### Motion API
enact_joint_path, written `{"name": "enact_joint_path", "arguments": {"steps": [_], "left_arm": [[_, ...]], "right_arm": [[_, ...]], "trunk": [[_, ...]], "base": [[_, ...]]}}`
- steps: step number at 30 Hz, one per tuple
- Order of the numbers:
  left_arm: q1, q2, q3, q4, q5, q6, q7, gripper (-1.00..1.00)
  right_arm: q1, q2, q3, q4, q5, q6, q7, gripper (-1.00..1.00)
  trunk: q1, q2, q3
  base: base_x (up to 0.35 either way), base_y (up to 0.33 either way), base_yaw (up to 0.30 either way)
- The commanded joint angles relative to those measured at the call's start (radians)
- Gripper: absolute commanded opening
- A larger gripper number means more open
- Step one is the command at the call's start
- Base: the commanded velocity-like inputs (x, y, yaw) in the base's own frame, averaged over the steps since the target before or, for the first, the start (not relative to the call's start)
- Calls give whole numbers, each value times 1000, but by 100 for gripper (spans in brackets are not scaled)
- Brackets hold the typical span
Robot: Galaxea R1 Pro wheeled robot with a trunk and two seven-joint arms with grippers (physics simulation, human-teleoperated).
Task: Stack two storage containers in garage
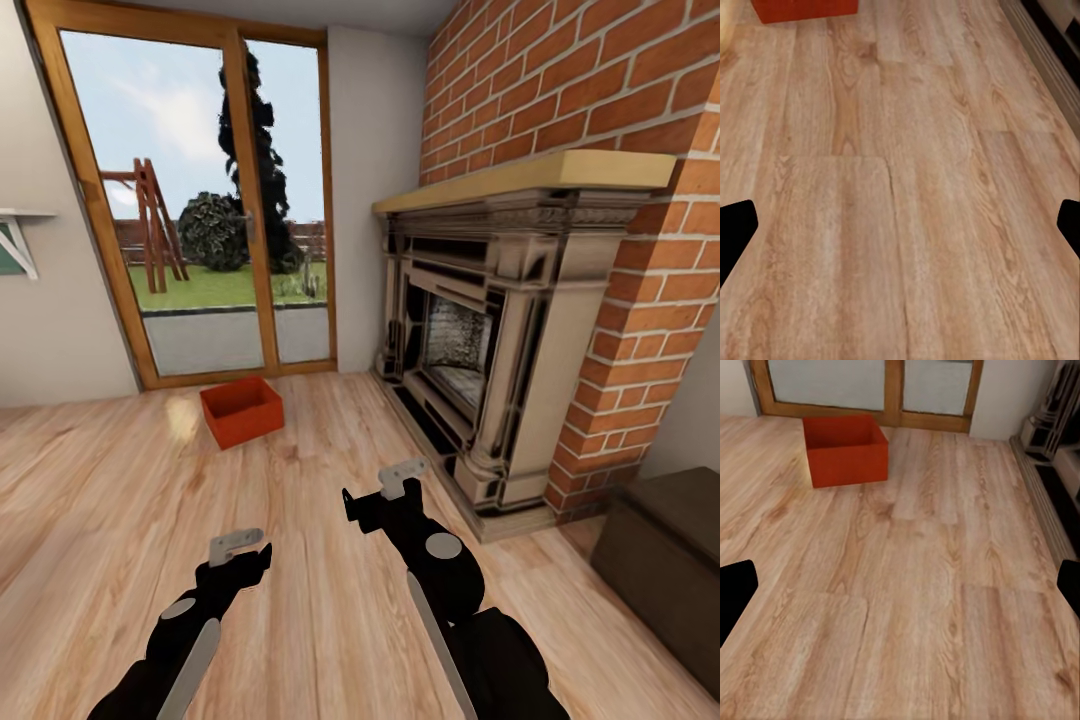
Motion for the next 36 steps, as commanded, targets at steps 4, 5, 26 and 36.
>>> {"name": "enact_joint_path", "arguments": {"steps": [4,5,26,36], "left_arm": [[0,0,-1,-1,0,-1,0,100],[0,0,-1,-2,0,-2,0,100],[0,0,0,-1,0,-3,-1,100],[0,0,0,0,0,-3,-1,100]], "right_arm": [[0,0,0,0,0,0,1,100],[0,0,0,0,0,0,1,100],[0,0,3,0,0,1,2,100],[0,0,3,0,1,2,1,100]], "trunk": [[0,0,0],[0,0,0],[0,0,0],[0,0,0]], "base": [[336,0,0],[336,0,0],[337,0,0],[338,0,172]]}}
